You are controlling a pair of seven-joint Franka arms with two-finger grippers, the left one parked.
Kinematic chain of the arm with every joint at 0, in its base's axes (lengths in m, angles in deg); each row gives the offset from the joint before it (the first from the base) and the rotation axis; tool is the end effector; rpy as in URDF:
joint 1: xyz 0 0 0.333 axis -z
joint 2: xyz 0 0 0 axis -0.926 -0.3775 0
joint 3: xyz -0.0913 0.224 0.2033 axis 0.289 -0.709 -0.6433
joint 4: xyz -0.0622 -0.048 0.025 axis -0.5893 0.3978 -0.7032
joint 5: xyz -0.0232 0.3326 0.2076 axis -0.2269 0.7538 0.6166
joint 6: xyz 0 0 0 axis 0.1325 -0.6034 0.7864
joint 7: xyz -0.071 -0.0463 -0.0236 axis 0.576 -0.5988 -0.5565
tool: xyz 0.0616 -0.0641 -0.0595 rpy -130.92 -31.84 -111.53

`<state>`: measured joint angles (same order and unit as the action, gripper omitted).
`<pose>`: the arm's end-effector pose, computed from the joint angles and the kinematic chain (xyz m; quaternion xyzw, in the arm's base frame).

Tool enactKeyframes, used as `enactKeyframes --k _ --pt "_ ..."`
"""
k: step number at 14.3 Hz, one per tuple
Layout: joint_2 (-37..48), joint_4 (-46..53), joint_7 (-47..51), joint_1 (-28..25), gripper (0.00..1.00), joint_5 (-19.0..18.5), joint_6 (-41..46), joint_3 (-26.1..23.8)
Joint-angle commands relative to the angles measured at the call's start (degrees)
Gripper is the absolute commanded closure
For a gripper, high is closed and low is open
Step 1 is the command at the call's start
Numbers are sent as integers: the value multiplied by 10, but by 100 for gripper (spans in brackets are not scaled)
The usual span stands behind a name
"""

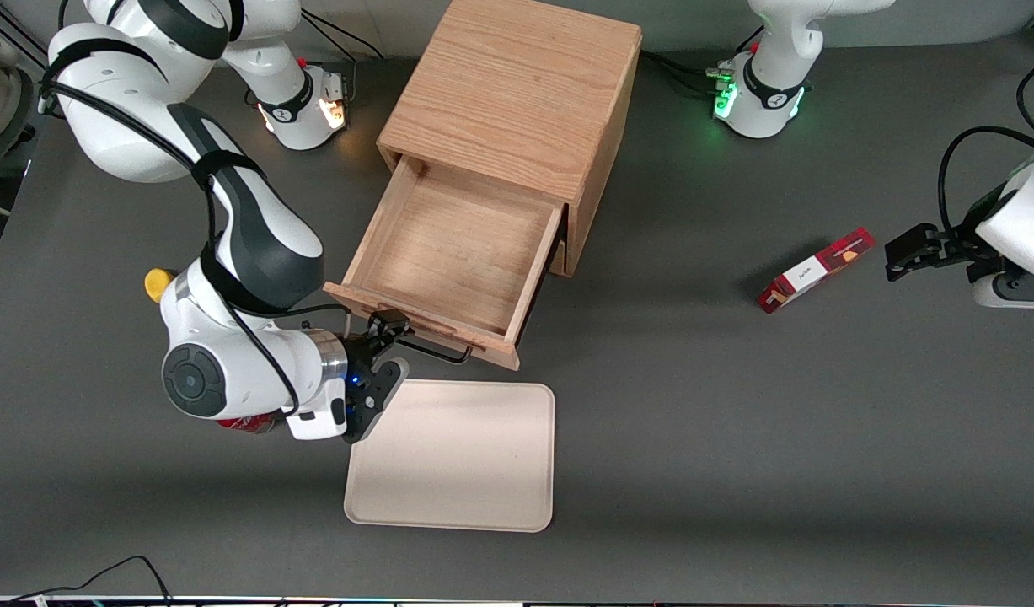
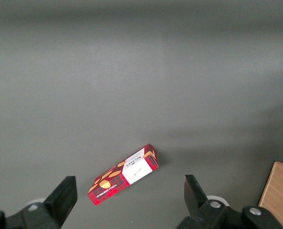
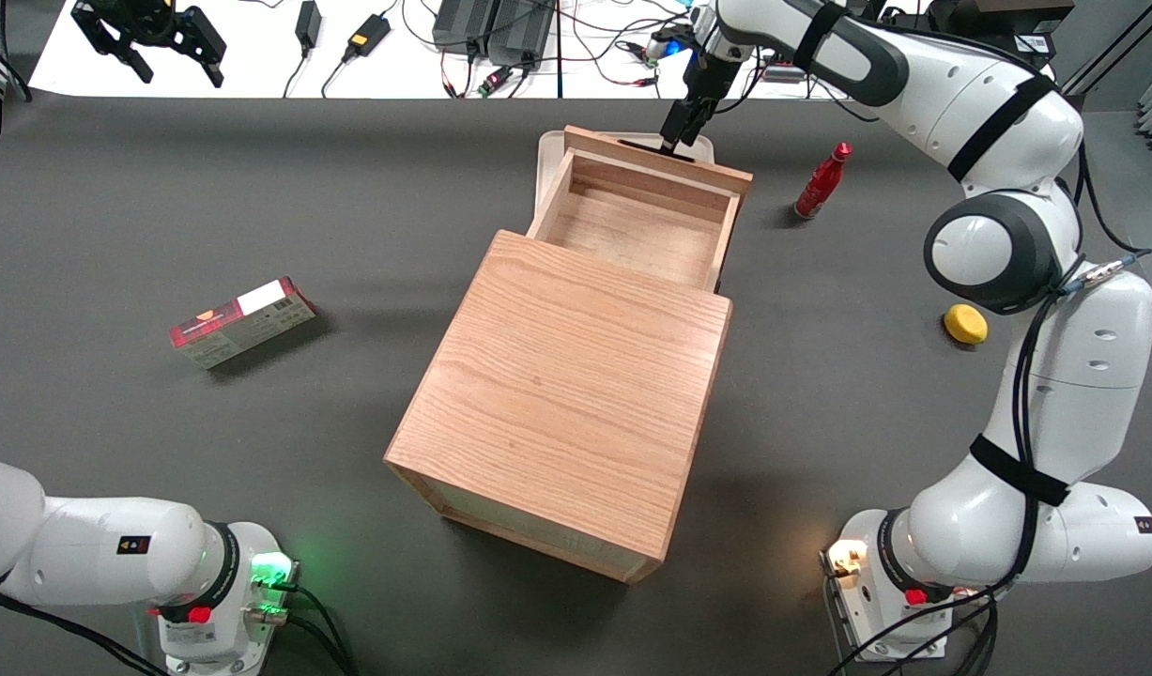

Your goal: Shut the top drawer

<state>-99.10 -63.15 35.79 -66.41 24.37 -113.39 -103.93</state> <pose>0.6822 0.2775 0.3849 -0.8847 -0.4166 0.0881 0.1898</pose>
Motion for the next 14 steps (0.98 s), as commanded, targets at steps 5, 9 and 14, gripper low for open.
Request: enactKeyframes --k 5,9,14 --pt "1 -22 15 -6 0 3 5 -5" --pt "11 -49 51 -3 0 4 -1 -25" --pt "49 -110 54 3 0 7 -12 -30"
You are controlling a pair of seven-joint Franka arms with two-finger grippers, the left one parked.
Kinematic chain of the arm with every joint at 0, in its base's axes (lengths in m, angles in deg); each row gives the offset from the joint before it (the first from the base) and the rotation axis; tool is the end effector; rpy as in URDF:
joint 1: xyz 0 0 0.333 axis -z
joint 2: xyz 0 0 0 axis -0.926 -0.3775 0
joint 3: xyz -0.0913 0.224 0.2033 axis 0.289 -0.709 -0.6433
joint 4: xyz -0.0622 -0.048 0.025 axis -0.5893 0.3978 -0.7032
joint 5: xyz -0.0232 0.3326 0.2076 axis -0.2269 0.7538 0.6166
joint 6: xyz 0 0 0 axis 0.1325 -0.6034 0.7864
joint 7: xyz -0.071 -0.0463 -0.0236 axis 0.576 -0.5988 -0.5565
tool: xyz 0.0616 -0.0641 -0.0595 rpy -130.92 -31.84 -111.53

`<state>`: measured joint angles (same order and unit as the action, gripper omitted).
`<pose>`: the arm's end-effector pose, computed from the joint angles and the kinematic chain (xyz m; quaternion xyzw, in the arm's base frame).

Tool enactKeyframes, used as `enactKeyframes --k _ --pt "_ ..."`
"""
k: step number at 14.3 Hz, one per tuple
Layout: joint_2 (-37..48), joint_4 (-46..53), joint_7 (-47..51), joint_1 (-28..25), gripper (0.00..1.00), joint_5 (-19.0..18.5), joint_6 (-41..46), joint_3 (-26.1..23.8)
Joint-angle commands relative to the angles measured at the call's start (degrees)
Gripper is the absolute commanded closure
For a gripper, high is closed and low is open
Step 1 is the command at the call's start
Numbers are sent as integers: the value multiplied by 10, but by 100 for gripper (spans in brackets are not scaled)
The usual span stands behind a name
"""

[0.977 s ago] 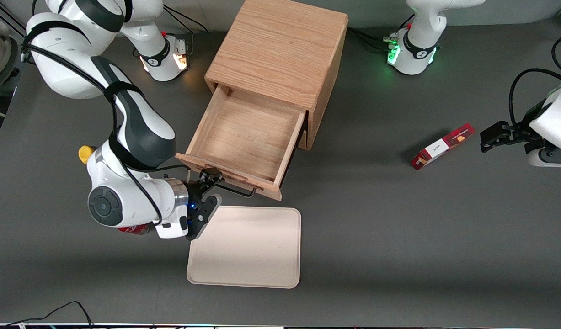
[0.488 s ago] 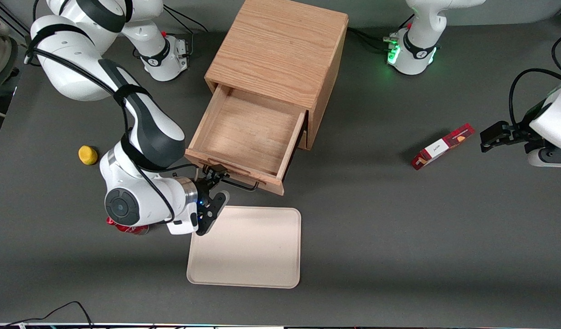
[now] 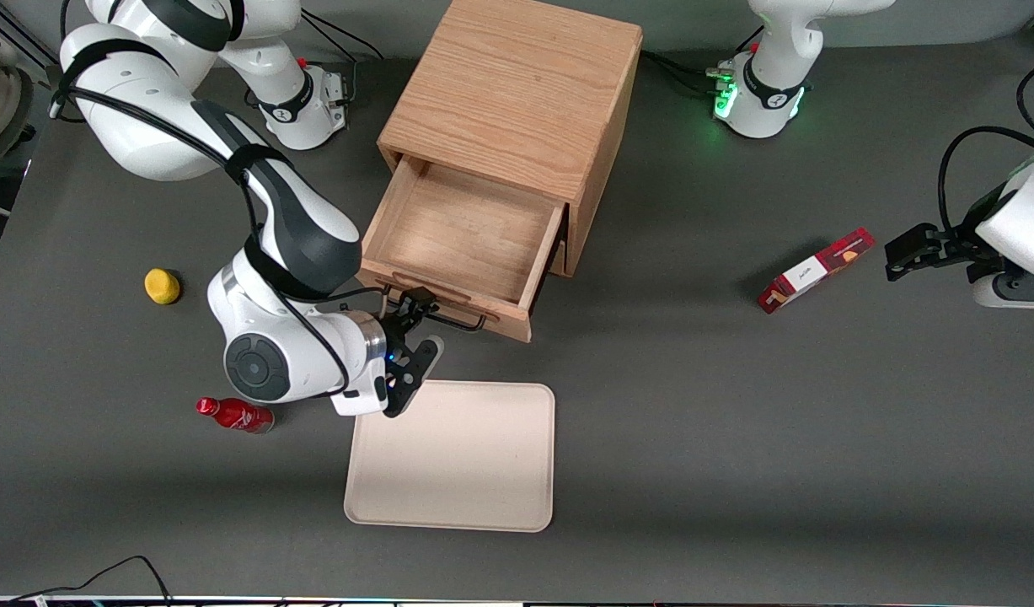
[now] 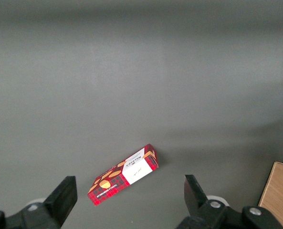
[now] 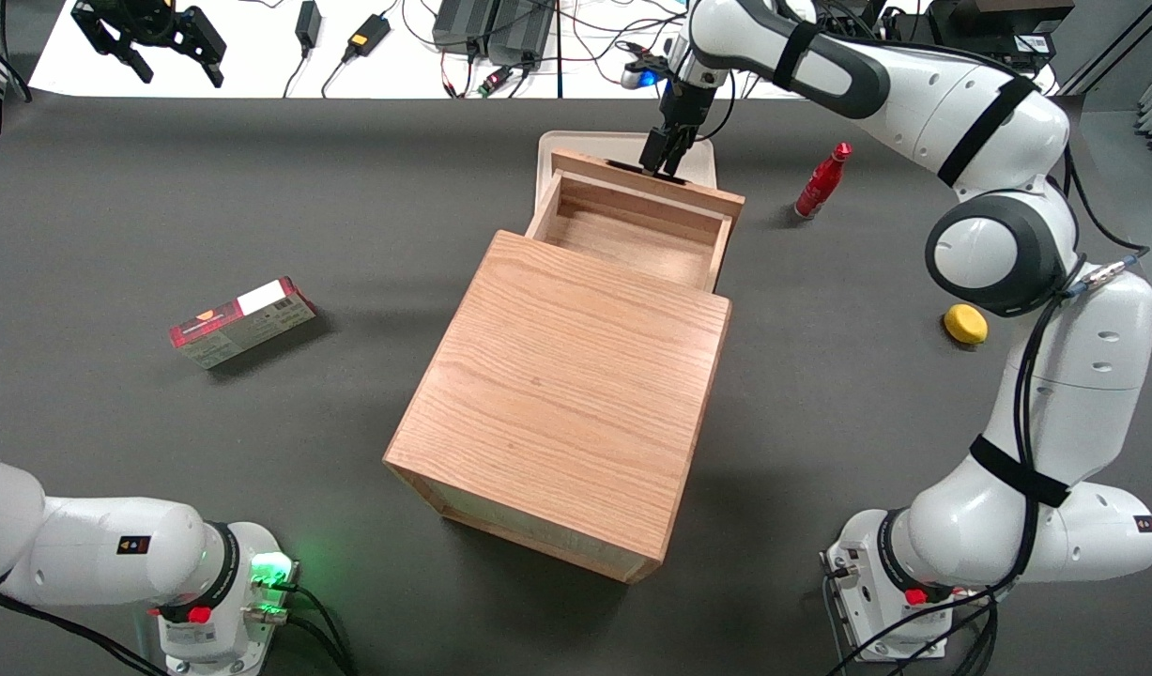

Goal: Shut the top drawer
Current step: 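Push the drawer front with the right gripper into the cabinet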

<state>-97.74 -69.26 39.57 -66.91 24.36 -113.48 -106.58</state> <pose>0.6472 0.3163 0.3683 -0.8775 -0.4205 0.1302 0.1902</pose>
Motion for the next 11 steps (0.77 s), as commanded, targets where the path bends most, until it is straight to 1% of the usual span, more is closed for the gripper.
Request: enactKeyframes --k 1,4,9,11 --pt "45 -67 23 8 0 9 -23 -7" --pt "70 -122 29 23 0 11 -56 -22" --pt "98 -169 29 34 0 12 -68 -29" --pt "111 -191 29 43 0 22 -80 -35"
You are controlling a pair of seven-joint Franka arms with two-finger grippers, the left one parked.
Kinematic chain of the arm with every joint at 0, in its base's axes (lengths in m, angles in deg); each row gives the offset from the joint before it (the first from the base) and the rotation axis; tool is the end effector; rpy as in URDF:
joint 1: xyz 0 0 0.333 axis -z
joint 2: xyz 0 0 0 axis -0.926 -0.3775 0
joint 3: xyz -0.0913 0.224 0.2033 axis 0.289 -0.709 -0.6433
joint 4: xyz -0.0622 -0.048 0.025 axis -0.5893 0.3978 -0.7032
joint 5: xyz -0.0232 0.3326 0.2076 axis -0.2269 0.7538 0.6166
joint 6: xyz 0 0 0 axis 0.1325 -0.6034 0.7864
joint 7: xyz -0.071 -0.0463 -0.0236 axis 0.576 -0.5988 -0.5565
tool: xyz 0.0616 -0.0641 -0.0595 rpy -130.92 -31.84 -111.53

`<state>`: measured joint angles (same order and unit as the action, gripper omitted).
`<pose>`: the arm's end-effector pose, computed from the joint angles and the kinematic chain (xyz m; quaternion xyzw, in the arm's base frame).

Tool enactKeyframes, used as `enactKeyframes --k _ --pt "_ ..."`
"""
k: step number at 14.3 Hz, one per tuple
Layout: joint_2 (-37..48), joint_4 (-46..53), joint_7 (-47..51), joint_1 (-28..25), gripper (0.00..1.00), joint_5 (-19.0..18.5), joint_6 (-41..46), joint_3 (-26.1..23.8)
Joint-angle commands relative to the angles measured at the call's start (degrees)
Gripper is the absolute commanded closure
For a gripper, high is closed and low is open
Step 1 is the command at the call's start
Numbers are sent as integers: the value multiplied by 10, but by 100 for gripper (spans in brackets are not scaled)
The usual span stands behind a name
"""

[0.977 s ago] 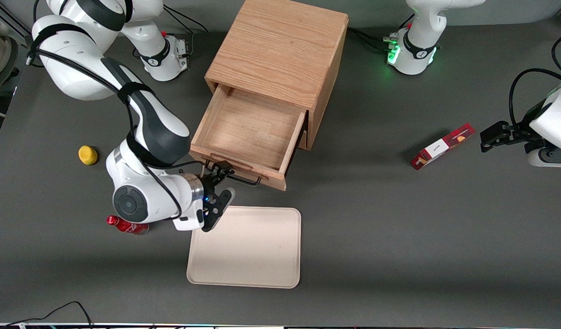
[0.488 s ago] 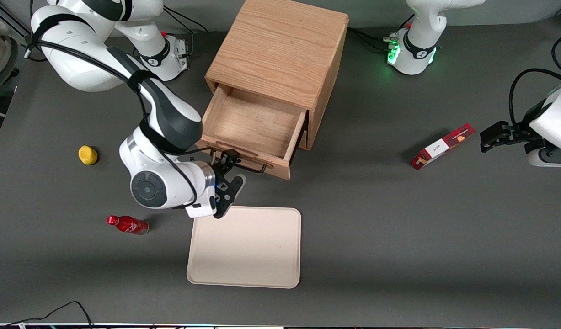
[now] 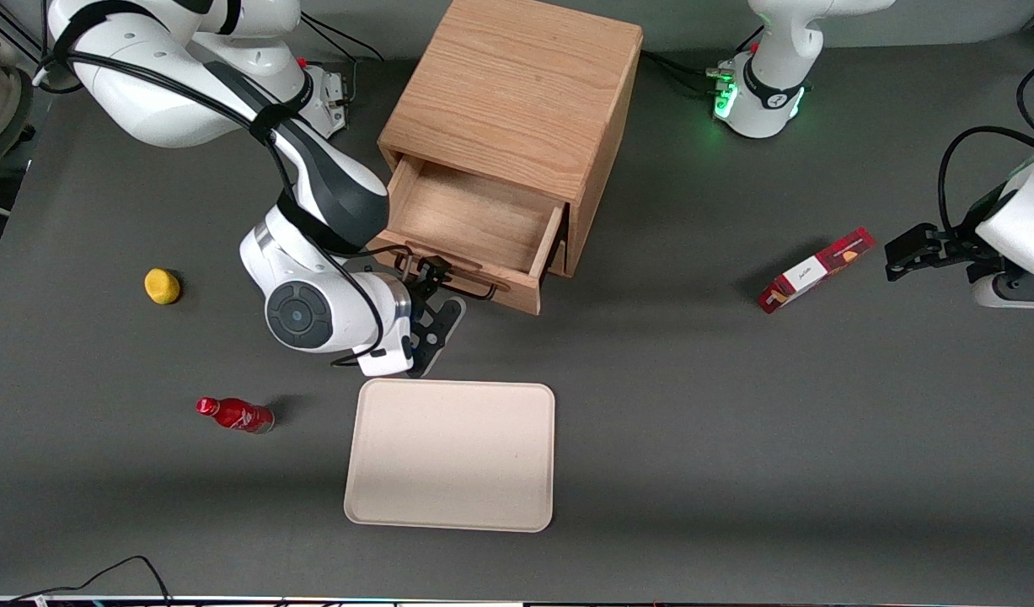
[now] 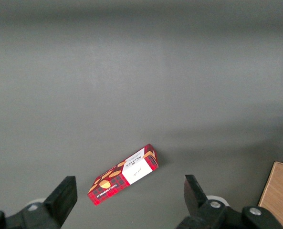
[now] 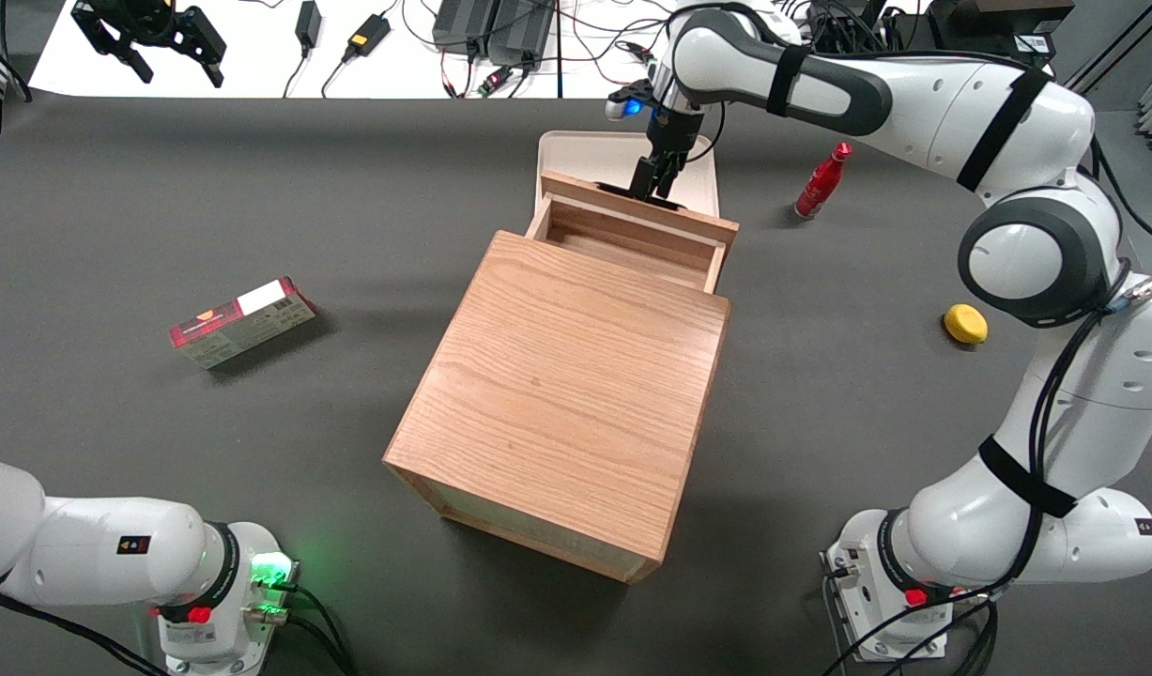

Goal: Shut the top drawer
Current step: 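Push the drawer front with the right gripper into the cabinet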

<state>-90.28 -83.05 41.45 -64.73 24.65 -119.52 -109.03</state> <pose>0.5986 0.3394 0.3679 -0.8756 -0.4333 0.1331 0.1667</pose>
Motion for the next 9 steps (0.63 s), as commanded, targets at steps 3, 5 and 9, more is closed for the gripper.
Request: enactKeyframes --k 3,5,9 --pt "58 -81 11 26 0 27 -31 -13" --pt "67 -97 11 41 0 34 -38 -31" --pt "94 -132 11 44 0 58 -59 -35"
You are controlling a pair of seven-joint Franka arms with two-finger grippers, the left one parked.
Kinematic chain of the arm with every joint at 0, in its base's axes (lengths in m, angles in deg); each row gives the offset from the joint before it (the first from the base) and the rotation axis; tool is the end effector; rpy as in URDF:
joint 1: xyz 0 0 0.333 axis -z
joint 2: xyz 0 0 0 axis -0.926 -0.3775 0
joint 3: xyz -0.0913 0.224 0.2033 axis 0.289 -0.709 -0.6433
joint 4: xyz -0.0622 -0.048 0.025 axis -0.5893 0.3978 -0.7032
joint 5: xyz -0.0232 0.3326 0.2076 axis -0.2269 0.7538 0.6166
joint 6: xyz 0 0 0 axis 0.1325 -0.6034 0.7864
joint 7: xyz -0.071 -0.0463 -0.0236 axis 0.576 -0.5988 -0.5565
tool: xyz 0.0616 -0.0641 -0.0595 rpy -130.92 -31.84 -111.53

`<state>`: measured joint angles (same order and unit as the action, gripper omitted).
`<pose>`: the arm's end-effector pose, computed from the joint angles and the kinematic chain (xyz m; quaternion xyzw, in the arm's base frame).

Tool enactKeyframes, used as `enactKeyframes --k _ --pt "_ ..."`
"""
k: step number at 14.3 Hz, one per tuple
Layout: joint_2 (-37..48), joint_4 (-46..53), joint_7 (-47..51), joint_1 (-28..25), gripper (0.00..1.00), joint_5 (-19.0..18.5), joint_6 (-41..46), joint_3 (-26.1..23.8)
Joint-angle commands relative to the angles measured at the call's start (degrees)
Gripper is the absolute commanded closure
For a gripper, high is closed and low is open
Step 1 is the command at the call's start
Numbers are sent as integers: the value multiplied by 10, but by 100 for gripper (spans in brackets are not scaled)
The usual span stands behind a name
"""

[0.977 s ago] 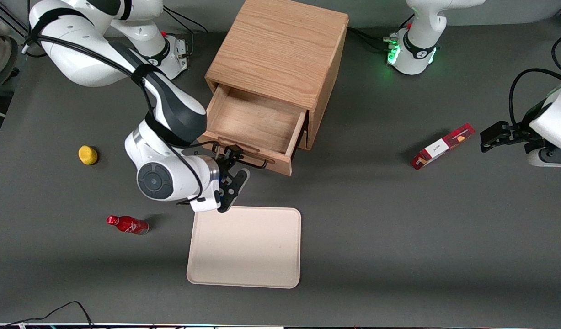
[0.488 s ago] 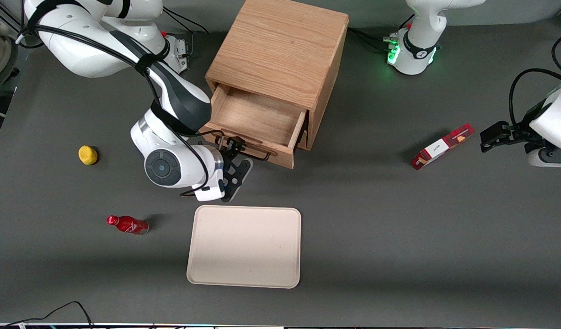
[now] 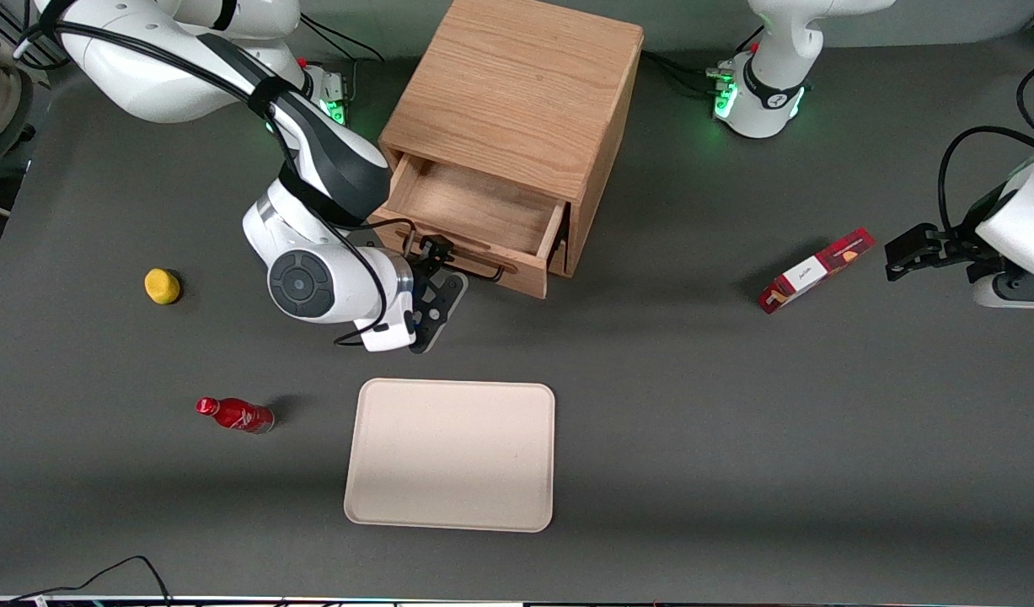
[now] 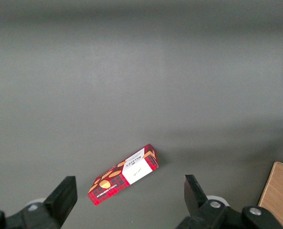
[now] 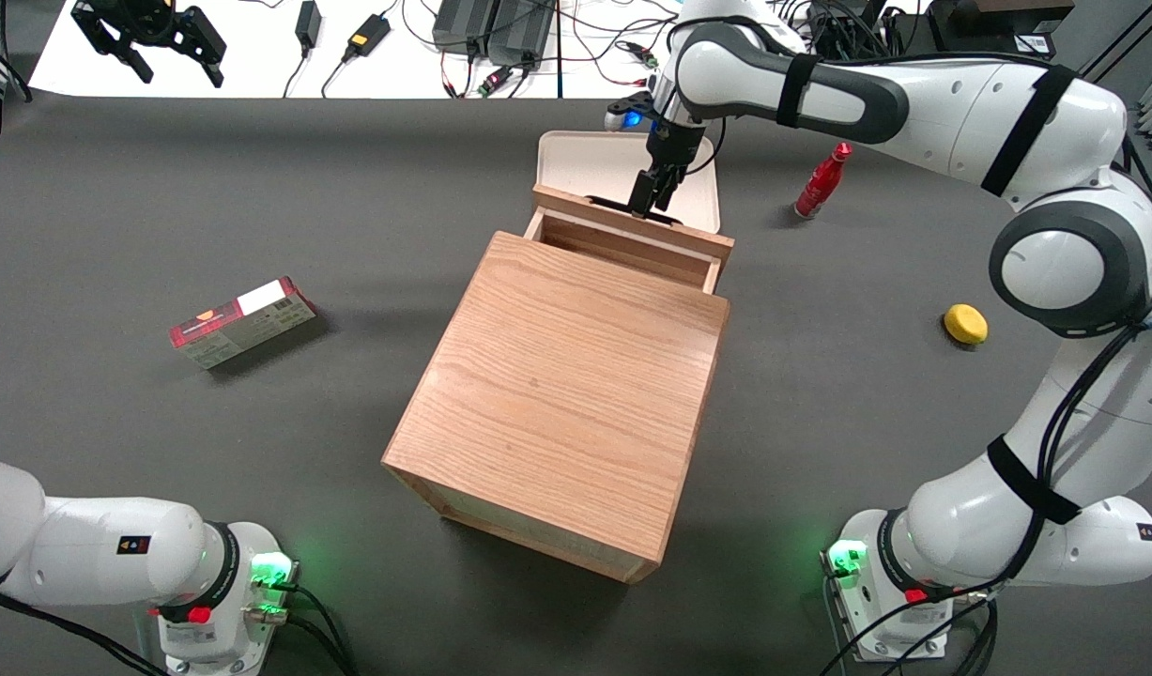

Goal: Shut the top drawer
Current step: 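Push the drawer front with the right gripper into the cabinet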

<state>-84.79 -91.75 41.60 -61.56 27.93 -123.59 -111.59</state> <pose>0.5673 0.3432 0.3756 -0.8747 -0.4328 0.1283 0.1763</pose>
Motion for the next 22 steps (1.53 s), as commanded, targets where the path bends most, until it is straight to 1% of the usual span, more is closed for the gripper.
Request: enactKeyframes --k 1,2,7,9,14,16,18,21,22 --pt "45 -54 9 13 0 33 -22 -10" --pt "50 -61 9 13 0 39 -29 -10" --pt "53 -68 10 12 0 42 -38 -20" --pt "65 -76 9 13 0 66 -38 -23" --pt "89 -112 9 13 0 83 -58 -25" --pt "90 -114 10 12 0 87 -64 -28" --pt "92 -115 9 12 0 100 -63 -29" --pt "112 -142 10 13 0 102 -75 -38" --pt "122 -155 10 13 0 112 -80 -40"
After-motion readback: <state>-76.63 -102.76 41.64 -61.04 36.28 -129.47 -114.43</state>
